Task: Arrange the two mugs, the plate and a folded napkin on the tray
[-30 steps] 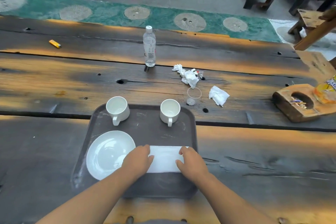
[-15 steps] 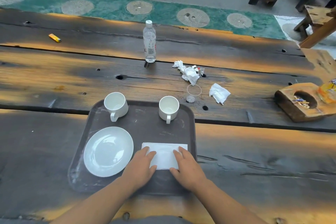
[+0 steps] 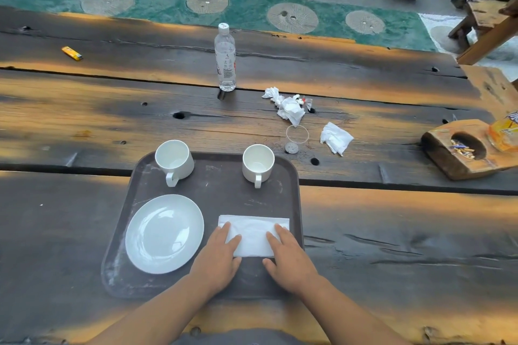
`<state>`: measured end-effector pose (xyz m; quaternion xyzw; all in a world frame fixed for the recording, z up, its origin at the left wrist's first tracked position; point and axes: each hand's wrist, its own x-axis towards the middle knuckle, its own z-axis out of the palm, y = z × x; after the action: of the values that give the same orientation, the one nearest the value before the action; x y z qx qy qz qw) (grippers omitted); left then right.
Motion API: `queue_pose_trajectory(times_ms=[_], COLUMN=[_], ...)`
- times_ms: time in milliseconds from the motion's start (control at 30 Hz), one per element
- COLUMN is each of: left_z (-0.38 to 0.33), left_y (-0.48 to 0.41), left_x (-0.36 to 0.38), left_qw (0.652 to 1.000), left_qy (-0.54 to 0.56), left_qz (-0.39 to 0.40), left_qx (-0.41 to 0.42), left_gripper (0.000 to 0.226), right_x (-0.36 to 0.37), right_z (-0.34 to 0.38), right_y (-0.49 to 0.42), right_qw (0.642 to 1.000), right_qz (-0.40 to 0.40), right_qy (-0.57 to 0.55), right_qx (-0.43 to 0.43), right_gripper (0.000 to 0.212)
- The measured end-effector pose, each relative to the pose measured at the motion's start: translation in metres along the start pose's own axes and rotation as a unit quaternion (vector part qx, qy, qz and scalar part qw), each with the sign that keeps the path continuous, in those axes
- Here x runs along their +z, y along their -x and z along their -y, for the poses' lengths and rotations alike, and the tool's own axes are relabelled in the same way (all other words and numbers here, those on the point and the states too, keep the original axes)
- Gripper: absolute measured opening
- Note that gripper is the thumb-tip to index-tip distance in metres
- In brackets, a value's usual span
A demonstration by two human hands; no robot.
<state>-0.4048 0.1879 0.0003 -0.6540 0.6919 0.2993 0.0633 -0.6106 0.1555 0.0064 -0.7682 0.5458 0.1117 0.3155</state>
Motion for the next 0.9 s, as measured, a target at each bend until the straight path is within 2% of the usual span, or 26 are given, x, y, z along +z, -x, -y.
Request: queue_pose_trajectory(times_ms=[900], left_z=[-0.0050], left_y=[-0.0046], left_x=[-0.0070], left_qw=[1.000], left_qy=[-0.002], left_qz=[0.012], left_qx=[-0.007], left_gripper=[0.058], right_x=[-0.0036], right_z=[-0.0057], right_y=[-0.0064], right_qw=[0.999], right_qz=[0.017], right_qy=[0.026], right_qx=[-0.005], right_gripper=[0.071])
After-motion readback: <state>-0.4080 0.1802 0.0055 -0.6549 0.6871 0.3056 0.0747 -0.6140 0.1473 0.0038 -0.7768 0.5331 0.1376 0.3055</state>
